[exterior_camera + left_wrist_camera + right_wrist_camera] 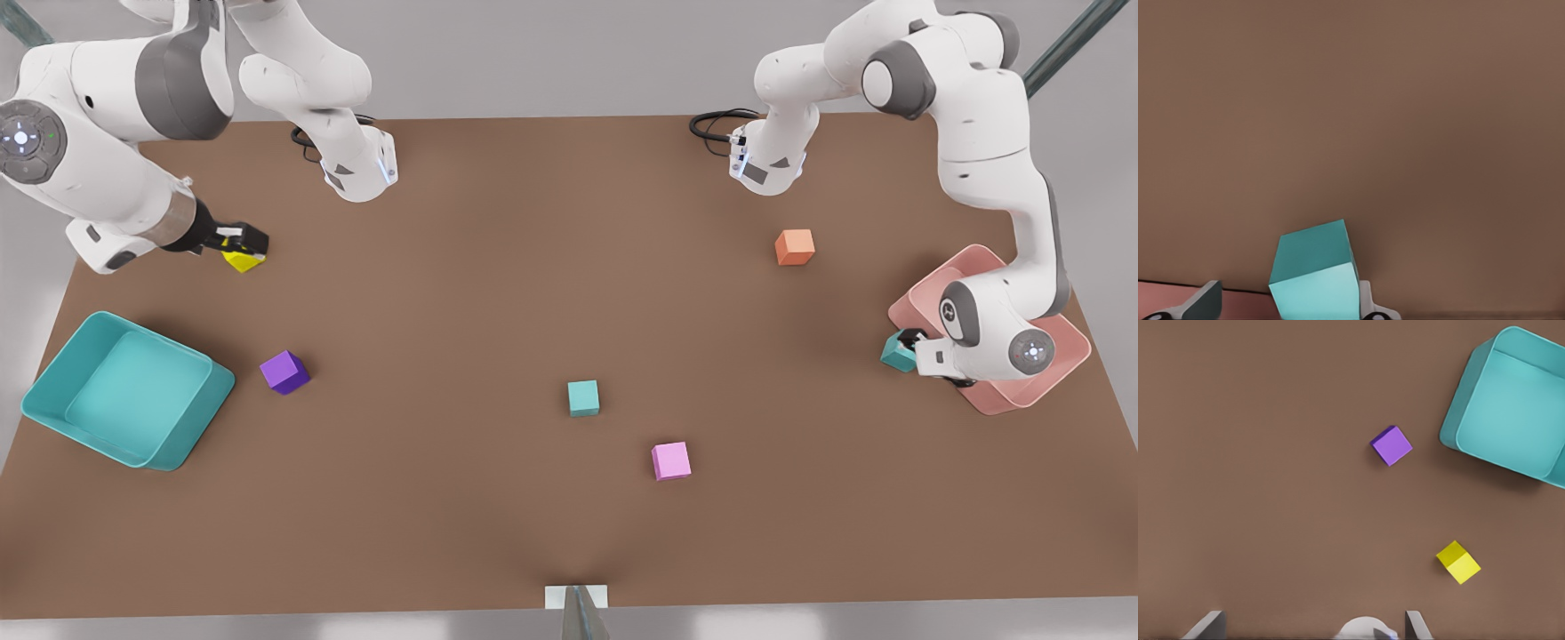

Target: Stack the two blue cubes on top of each other

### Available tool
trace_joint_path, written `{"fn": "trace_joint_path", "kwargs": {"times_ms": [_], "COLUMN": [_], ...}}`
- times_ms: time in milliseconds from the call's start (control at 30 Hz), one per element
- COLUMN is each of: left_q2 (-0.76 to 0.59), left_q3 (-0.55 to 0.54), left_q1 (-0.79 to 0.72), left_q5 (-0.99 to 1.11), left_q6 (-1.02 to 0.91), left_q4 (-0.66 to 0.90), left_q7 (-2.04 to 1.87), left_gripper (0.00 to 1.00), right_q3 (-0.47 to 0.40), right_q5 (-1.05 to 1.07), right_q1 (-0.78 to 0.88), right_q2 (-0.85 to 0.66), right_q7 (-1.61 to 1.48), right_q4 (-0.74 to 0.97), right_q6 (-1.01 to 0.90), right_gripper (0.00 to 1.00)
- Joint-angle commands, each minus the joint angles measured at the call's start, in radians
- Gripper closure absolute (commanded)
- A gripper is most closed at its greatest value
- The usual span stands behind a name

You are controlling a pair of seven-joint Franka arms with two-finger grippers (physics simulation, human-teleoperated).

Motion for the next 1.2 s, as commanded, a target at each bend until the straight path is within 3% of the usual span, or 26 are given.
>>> {"fn": "trace_joint_path", "kwargs": {"times_ms": [0,133,1167], "left_q2": [0.001,0.001,0.070], "left_q3": [0.001,0.001,0.030], "left_q1": [0.000,-0.006,-0.005], "left_q5": [-0.005,-0.005,-0.019], "left_q6": [0.008,0.003,0.006], "left_q4": [0.000,-0.011,-0.038], "left_q7": [-0.066,-0.228,-0.303], "left_gripper": [0.00,0.00,0.00], "right_q3": [0.001,-0.001,0.001], "right_q5": [0.002,-0.012,-0.029], "right_q1": [-0.009,-0.035,-0.037], "right_q2": [0.020,0.091,0.108], "right_q7": [-0.309,-0.410,-0.413], "right_q4": [0.005,0.108,0.120], "right_q6": [0.027,0.020,-0.014], "right_gripper": [0.00,0.00,0.00]}}
